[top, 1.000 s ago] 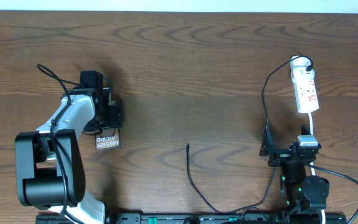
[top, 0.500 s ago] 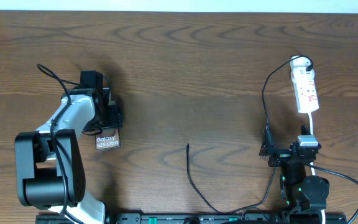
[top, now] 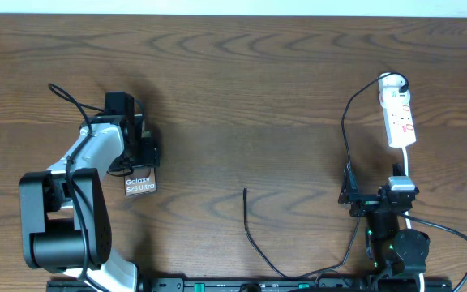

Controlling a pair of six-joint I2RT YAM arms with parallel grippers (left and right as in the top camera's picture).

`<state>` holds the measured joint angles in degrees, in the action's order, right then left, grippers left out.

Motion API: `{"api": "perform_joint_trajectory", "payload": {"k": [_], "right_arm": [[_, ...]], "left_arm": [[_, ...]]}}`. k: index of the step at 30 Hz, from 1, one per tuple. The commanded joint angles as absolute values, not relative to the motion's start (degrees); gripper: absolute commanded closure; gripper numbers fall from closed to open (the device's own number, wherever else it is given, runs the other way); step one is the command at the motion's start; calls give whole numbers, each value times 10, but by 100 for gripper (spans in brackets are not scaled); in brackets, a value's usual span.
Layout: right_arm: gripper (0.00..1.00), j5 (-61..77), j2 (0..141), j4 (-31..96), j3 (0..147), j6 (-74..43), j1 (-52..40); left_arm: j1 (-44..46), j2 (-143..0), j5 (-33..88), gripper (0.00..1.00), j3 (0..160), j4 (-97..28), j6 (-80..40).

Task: Plug charger to phone and switch on socket
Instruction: 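Lift the silver phone upward with the left gripper, then rotate the held phone to face right, toward the table center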

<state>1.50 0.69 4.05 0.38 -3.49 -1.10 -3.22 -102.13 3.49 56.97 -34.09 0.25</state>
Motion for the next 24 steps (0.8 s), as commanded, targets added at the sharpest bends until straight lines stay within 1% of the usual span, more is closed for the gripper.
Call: {"api": "perform_joint_trajectory", "payload": {"k": [1, 7, 14, 19, 23, 24], "right_arm": [[1, 12, 4, 43, 3, -40, -17], [1, 12, 4, 43, 3, -40, -17], [1, 12, 4, 43, 3, -40, -17], [1, 12, 4, 43, 3, -40, -17], [1, 12, 4, 43, 3, -40, -17], [1, 12, 4, 43, 3, -40, -17]], "left_arm": [[-34, -1031, 61, 93, 552, -344, 6], [-34, -982, 71, 92, 569, -344, 6], [-34, -872, 71, 92, 579, -339, -7], [-34, -801, 73, 93, 579, -337, -65], [-34, -764, 128, 92, 579, -336, -107], [-34, -755, 169, 93, 579, -332, -137]]}}
